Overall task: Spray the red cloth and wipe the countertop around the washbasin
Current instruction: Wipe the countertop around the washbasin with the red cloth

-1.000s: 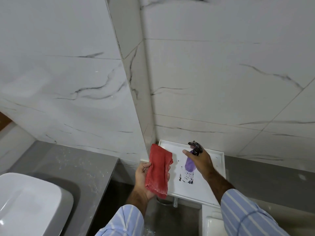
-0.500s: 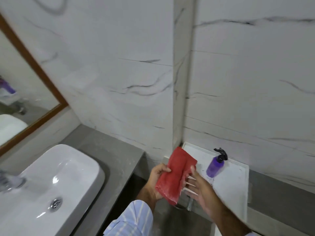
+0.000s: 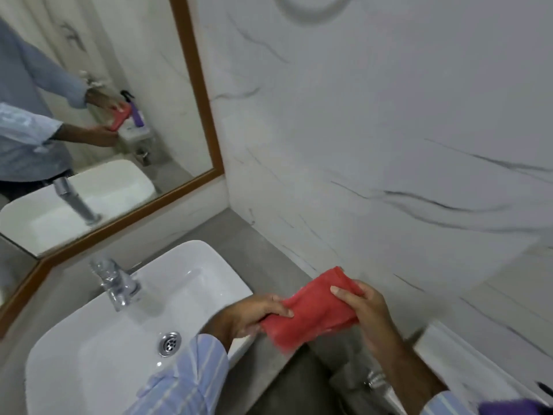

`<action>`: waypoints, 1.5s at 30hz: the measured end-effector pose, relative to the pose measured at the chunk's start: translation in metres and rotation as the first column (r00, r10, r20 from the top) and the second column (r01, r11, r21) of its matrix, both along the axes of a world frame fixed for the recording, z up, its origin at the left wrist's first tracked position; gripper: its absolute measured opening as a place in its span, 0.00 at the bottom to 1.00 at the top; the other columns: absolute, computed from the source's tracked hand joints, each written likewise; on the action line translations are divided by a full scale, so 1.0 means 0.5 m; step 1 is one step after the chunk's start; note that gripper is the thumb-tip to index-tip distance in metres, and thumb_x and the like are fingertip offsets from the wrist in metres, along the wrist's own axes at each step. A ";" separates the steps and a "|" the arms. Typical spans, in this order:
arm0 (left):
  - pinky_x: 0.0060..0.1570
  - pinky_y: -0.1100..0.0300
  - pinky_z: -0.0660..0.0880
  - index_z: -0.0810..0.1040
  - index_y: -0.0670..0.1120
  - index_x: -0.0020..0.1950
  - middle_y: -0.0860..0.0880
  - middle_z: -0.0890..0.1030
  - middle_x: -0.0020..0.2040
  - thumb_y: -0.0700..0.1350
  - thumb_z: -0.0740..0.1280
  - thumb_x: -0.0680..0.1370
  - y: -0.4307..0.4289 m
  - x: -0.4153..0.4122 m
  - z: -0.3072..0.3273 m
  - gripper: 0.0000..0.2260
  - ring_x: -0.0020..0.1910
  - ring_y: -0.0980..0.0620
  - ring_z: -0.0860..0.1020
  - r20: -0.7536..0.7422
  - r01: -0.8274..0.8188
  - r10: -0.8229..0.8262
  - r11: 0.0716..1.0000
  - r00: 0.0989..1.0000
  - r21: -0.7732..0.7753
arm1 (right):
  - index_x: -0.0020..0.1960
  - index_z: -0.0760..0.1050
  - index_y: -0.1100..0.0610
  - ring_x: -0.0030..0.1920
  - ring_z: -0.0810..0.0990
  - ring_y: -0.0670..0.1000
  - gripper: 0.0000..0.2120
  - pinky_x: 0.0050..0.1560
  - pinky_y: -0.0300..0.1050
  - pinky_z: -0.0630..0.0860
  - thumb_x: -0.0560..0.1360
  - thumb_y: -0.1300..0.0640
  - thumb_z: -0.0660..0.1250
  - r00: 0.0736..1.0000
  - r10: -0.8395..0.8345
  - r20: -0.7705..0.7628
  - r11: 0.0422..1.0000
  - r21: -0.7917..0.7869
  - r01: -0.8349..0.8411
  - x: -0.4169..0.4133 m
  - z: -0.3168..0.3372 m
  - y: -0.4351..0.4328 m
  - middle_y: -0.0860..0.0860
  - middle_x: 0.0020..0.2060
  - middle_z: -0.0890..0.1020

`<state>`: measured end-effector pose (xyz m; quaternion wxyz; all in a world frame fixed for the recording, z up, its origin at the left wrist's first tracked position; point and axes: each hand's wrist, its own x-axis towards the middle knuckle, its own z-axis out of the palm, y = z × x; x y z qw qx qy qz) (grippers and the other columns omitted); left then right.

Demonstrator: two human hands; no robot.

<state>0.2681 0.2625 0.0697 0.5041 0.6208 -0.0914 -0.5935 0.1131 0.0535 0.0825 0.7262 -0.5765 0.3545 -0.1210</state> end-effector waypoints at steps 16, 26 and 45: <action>0.61 0.57 0.74 0.83 0.46 0.67 0.44 0.84 0.64 0.39 0.75 0.77 -0.035 0.529 -0.032 0.17 0.64 0.43 0.80 0.708 0.174 -0.585 0.805 0.396 0.568 | 0.44 0.80 0.52 0.36 0.79 0.48 0.10 0.36 0.36 0.71 0.68 0.56 0.80 0.821 0.291 -0.492 0.417 -0.707 -0.571 0.487 -0.078 0.026 0.48 0.36 0.82; 0.61 0.47 0.77 0.79 0.45 0.66 0.41 0.78 0.65 0.41 0.69 0.81 -0.087 0.623 -0.183 0.14 0.66 0.37 0.77 0.785 -0.102 -0.611 0.778 0.106 0.620 | 0.48 0.81 0.59 0.43 0.83 0.62 0.15 0.41 0.54 0.81 0.66 0.62 0.82 0.734 0.257 -0.629 -0.212 -0.777 -0.592 0.637 -0.255 0.047 0.59 0.43 0.84; 0.86 0.40 0.43 0.49 0.46 0.87 0.43 0.46 0.88 0.69 0.40 0.80 0.072 0.446 -0.237 0.41 0.88 0.40 0.45 0.846 -0.671 -0.339 0.516 0.411 0.533 | 0.83 0.54 0.59 0.84 0.53 0.55 0.32 0.83 0.56 0.54 0.86 0.41 0.47 0.489 0.518 -0.702 -0.335 -0.692 -0.639 0.734 -0.468 0.083 0.55 0.84 0.57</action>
